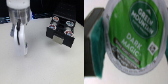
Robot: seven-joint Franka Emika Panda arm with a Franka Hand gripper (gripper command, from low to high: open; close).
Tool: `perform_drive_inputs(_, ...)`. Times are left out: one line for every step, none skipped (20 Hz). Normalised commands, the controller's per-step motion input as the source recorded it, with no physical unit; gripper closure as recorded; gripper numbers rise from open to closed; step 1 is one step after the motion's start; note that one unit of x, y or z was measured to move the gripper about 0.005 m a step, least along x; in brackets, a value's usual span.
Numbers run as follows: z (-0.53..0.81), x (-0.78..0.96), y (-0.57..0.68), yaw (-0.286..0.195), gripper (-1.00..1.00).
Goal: Open the kcup holder, insert the kcup into the holder, and close the kcup holder
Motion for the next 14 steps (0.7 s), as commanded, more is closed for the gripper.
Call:
perform_drive_inputs(0.79, 0.12, 0.41, -0.002, 1.0)
perform_drive_inputs(0.81, 0.13, 0.44, 0.001, 1.0)
perform_drive_inputs(0.81, 0.12, 0.47, 0.002, 1.0)
perform_drive_inputs(0.81, 0.11, 0.5, 0.002, 1.0)
perform_drive_inputs(0.8, 0.1, 0.52, 0.014, 1.0)
perform_drive_inputs(0.78, 0.1, 0.55, 0.016, 1.0)
perform_drive_inputs(0.75, 0.09, 0.58, 0.007, 1.0)
perform_drive_inputs(0.73, 0.1, 0.61, 0.009, 1.0)
perform_drive_inputs(0.7, 0.09, 0.62, 0.009, 1.0)
perform_drive_inputs(0.7, 0.08, 0.62, 0.019, 1.0)
perform_drive_inputs(0.66, 0.09, 0.62, 0.01, 1.0)
perform_drive_inputs(0.65, 0.1, 0.62, 0.022, 1.0)
perform_drive_inputs(0.6, 0.12, 0.62, 0.011, 1.0)
perform_drive_inputs(0.57, 0.12, 0.63, 0.011, 1.0)
